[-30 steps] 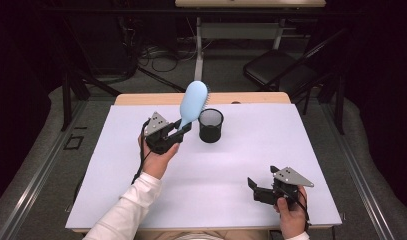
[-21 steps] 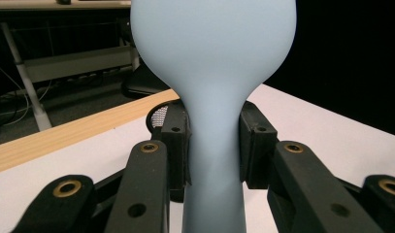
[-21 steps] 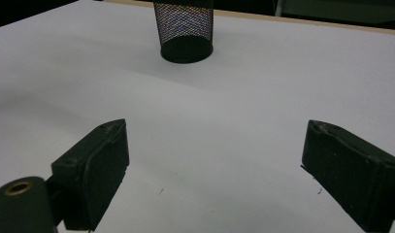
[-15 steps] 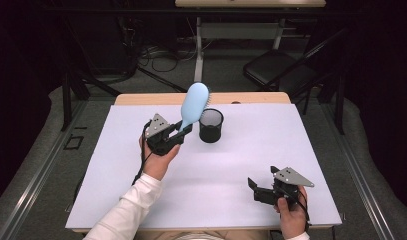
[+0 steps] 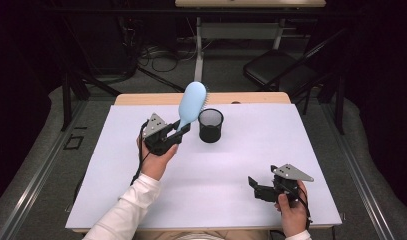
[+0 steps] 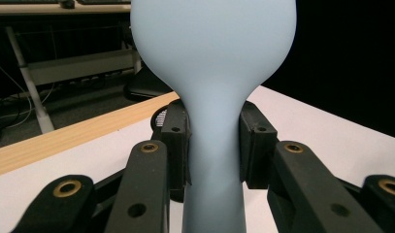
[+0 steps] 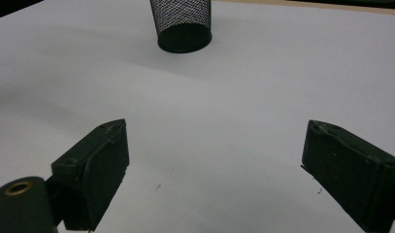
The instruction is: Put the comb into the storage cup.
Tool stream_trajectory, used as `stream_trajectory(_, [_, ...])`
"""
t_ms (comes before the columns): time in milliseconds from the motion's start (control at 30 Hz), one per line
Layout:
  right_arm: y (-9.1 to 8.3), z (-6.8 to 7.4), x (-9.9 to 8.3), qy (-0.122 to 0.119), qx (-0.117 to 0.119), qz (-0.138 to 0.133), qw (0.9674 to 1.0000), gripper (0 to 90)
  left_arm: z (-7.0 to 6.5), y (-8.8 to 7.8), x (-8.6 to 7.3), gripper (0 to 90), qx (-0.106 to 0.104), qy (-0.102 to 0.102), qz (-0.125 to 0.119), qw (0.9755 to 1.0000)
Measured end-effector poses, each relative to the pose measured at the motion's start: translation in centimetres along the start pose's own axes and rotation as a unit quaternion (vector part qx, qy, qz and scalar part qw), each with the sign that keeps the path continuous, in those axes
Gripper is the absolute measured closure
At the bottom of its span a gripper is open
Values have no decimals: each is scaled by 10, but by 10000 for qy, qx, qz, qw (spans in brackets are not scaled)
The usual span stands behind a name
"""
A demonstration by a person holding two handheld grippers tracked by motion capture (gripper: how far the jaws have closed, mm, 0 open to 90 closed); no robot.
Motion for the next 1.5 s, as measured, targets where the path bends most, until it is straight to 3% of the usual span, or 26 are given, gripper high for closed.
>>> stream_trajectory(467, [11, 4, 26, -112, 157, 228, 9996, 0, 0, 1, -2, 693, -19, -45, 14, 10000])
stream_trajectory(667, [22, 5, 35, 88, 114, 353, 9993, 0, 0, 1, -2, 693, -15, -51, 40, 10000])
stream_trajectory(1500, [53, 17, 77, 142, 373, 797, 9960, 0, 3, 0, -3, 693, 15, -49, 24, 10000])
Point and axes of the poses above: each handheld gripper's, and its own axes: y roughly forward along the jaws, x roughly out of its top, z roughly to its left, the point moved 3 cm from there along y, roughly forward along the jaws, and after that the axes turned 9 degrees about -x, right-handed, at the moved point
